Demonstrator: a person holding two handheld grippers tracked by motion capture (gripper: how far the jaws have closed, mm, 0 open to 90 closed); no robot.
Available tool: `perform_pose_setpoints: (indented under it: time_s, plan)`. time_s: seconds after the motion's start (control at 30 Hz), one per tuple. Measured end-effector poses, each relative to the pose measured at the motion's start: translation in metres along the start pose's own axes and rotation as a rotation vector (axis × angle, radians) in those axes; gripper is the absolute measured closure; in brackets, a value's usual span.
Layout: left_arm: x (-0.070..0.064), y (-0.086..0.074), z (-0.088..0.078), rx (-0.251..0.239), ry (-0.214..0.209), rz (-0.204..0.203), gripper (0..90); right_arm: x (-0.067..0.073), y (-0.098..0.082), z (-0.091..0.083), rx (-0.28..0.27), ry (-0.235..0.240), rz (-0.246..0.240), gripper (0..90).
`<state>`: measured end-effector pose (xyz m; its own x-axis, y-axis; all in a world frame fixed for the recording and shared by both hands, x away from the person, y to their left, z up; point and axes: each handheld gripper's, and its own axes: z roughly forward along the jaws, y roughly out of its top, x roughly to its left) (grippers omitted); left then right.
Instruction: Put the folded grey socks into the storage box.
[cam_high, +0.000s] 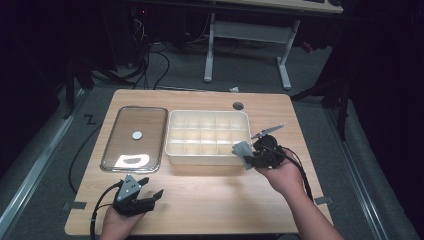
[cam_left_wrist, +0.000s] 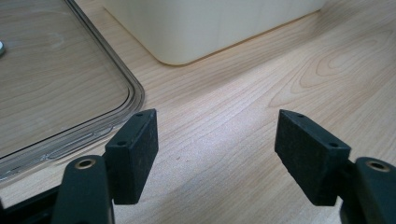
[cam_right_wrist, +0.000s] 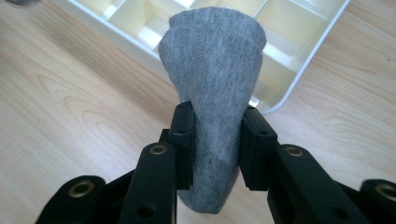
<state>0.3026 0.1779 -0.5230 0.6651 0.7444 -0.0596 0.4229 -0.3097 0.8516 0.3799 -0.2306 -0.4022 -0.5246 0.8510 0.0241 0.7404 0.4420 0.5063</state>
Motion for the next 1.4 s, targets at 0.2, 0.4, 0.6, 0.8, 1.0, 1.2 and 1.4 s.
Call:
perform_pose_setpoints:
  time_s: [0.2,0.4,0.6,0.8,1.0,1.2,1.4]
  plan:
    - [0.001,0.000,-0.001,-0.001,0.000,0.000,30.8,-0.007,0.031,0.015,0.078,-0.029,-0.014,70.5]
    - [0.000,0.000,-0.001,0.002,-0.004,0.005,30.8,-0.010,0.052,0.033,0.169,-0.083,-0.041,70.7]
    - [0.001,0.000,-0.002,-0.002,-0.005,0.006,30.8,-0.015,0.060,0.046,0.238,-0.091,-0.014,71.3]
    - [0.000,0.000,-0.001,0.000,-0.007,0.011,30.8,-0.016,0.065,0.059,0.322,-0.111,-0.021,71.6]
    - [0.000,-0.001,0.000,0.014,-0.004,0.020,30.7,-0.015,0.066,0.074,0.394,-0.115,-0.029,72.3]
    - [0.000,-0.001,0.000,0.021,-0.013,0.020,30.6,-0.013,0.069,0.083,0.446,-0.121,-0.041,72.9]
    - [-0.001,-0.002,0.002,0.022,-0.012,0.023,30.7,-0.013,0.068,0.090,0.468,-0.116,-0.061,73.3]
